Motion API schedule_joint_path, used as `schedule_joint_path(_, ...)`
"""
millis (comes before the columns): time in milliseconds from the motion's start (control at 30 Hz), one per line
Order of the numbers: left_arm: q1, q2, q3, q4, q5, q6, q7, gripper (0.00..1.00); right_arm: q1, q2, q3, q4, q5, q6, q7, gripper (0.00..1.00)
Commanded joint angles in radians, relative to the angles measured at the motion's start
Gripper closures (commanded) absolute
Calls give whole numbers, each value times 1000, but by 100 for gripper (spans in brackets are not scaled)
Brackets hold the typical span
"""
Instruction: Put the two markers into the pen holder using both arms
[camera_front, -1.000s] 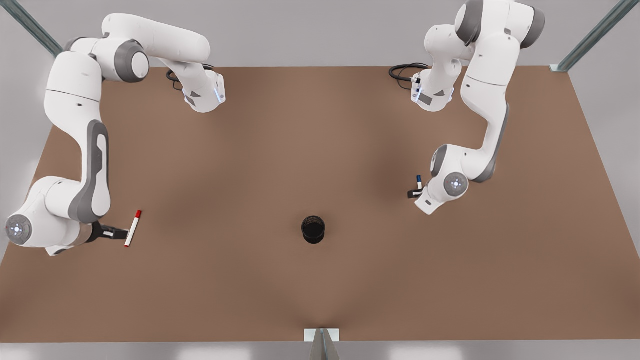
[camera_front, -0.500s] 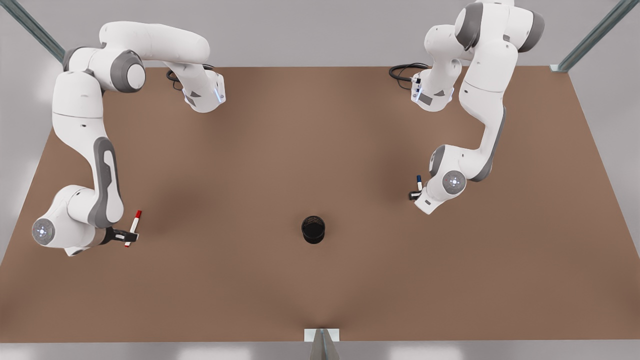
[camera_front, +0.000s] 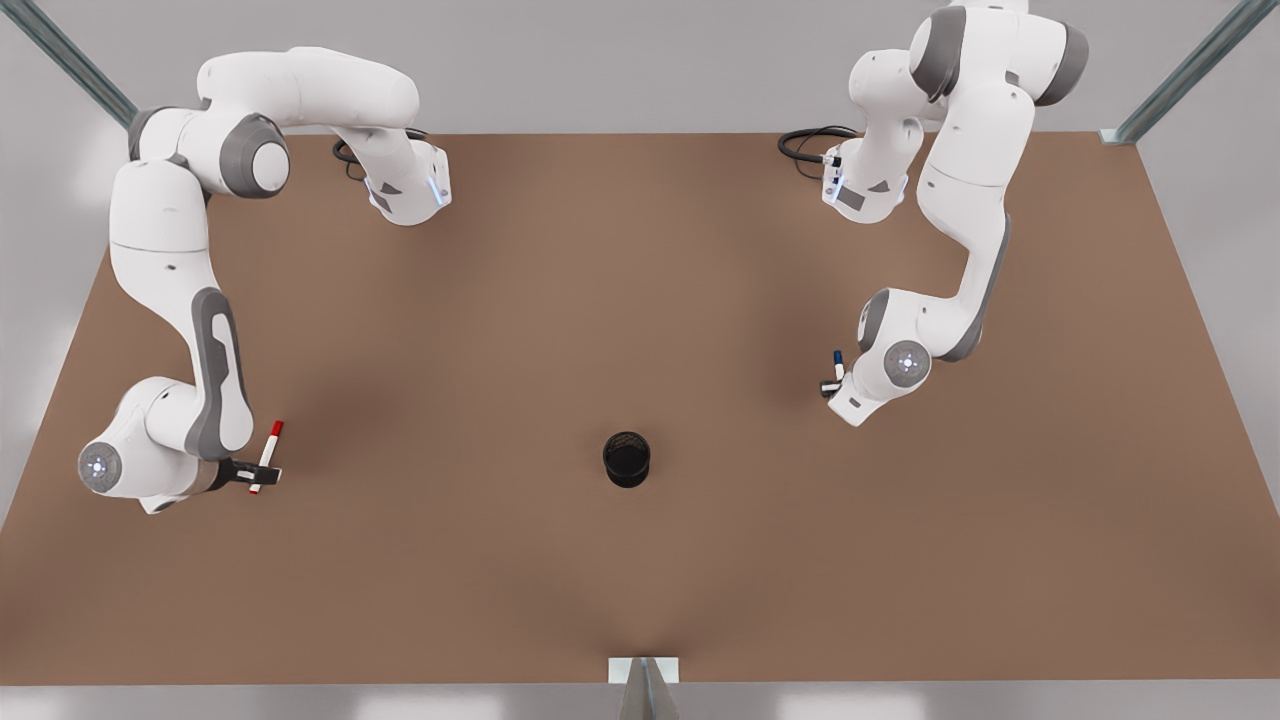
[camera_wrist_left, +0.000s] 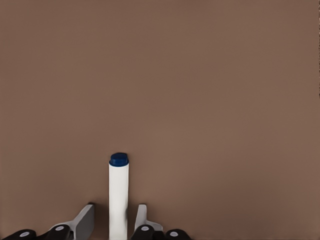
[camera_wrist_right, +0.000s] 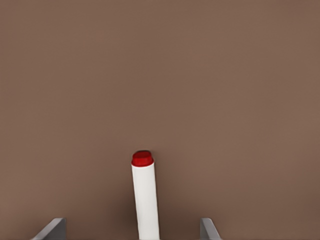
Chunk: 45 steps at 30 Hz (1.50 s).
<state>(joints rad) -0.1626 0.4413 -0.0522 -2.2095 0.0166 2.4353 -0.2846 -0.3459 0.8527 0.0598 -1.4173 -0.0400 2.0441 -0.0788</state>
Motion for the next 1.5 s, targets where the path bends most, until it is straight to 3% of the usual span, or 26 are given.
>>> schedule_joint_path(0, 0, -4, 0, 1, -1, -1, 2, 47, -2, 5, 0, 1, 2, 18, -27, 0)
schedule_joint_path(133, 0, -4, 0, 1, -1, 1, 2, 56, -4, 6, 0, -2, 5, 18, -27, 4)
schedule_joint_path(200, 2, -3, 0, 1, -1, 2, 2, 56, -4, 8, 0, -3, 3, 18, -27, 15)
schedule_joint_path(300, 0, -1, 0, 1, -29, 4, 4, 65, -4, 14, 0, -2, 6, 18, -27, 33)
schedule_joint_path(400, 0, -1, 0, 2, -58, 5, 4, 75, -4, 16, 0, 0, 6, 18, -27, 40)
schedule_joint_path(533, 0, 7, 0, 5, -58, 5, 4, 75, -7, 14, 2, 3, 8, 16, -30, 44)
schedule_joint_path(633, 0, 11, 0, 5, -58, 8, 4, 75, -7, 13, 2, 5, 11, 14, -47, 54)
schedule_joint_path(800, 0, 8, 0, 5, -58, 8, 2, 75, -5, 12, 2, 6, 9, 11, -48, 60)
schedule_joint_path(1067, -2, -19, 0, 8, -66, -1, -13, 75, -5, 17, 2, 8, 11, 13, -50, 60)
schedule_joint_path(1167, -61, -67, 0, 54, -138, -1, -264, 75, -4, 17, 3, 6, 11, 11, -50, 60)
schedule_joint_path(1467, -304, 14, -3, 513, -115, -75, -1168, 75, -1, 19, 5, 8, 5, 10, -65, 68)
